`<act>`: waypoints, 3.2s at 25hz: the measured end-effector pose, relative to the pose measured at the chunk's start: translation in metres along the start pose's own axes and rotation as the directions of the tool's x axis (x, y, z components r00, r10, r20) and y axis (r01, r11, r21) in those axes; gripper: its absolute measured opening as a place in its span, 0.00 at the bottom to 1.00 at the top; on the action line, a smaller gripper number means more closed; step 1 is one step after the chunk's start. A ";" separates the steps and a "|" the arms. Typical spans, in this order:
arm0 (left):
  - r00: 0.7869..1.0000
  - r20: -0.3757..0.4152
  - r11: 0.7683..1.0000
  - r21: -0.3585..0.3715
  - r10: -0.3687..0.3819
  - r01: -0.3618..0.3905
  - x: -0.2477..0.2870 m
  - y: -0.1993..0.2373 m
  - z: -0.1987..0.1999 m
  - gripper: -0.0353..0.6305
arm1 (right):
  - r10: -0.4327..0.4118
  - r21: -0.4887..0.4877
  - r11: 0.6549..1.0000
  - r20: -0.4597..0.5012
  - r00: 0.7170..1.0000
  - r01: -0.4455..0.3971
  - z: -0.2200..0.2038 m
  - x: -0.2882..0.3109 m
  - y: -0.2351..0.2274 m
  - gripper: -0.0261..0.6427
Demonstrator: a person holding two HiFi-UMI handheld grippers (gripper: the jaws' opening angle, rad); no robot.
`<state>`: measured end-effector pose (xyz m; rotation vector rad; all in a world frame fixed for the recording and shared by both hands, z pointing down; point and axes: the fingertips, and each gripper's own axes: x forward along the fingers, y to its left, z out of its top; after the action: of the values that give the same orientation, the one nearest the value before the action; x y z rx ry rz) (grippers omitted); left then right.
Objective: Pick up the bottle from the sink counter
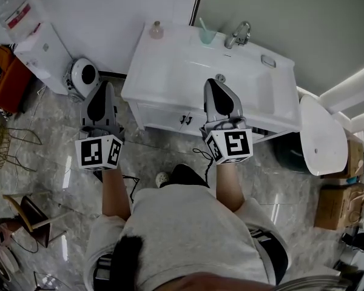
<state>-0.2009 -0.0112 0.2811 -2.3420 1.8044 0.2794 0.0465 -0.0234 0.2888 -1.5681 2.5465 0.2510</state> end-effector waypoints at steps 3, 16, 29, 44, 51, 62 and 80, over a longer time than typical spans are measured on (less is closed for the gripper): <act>1.000 -0.009 1.000 -0.012 -0.014 0.013 0.013 0.003 -0.010 0.06 | -0.018 0.003 1.000 -0.014 1.000 0.018 -0.009 0.009 -0.008 0.06; 1.000 0.001 1.000 0.013 0.009 -0.009 0.090 0.035 -0.022 0.06 | 0.005 0.004 1.000 0.023 1.000 -0.005 -0.018 0.099 -0.041 0.06; 0.999 0.025 0.999 0.023 0.049 -0.049 0.194 0.058 -0.034 0.06 | 0.051 -0.011 0.999 0.046 0.998 -0.051 -0.022 0.204 -0.099 0.06; 0.997 -0.024 0.997 -0.015 0.070 -0.071 0.291 0.055 -0.087 0.06 | 0.133 0.027 0.991 0.013 0.991 -0.134 -0.071 0.283 -0.143 0.06; 0.993 -0.115 0.998 -0.050 0.022 -0.028 0.321 0.049 -0.139 0.06 | 0.156 0.071 0.986 -0.041 0.987 -0.153 -0.109 0.304 -0.139 0.06; 0.962 -0.239 0.990 -0.080 -0.134 0.118 0.379 0.043 -0.247 0.18 | 0.108 0.095 0.991 -0.122 0.987 -0.097 -0.147 0.333 -0.134 0.06; 0.896 -0.405 0.983 -0.091 -0.181 0.157 0.444 0.047 -0.384 0.35 | 0.013 0.053 0.999 -0.235 0.972 0.000 -0.183 0.339 -0.139 0.06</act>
<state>-0.1190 -0.5334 0.5404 -2.7385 1.7502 -0.2116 0.0136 -0.4189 0.3883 -1.6602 2.7078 -0.0026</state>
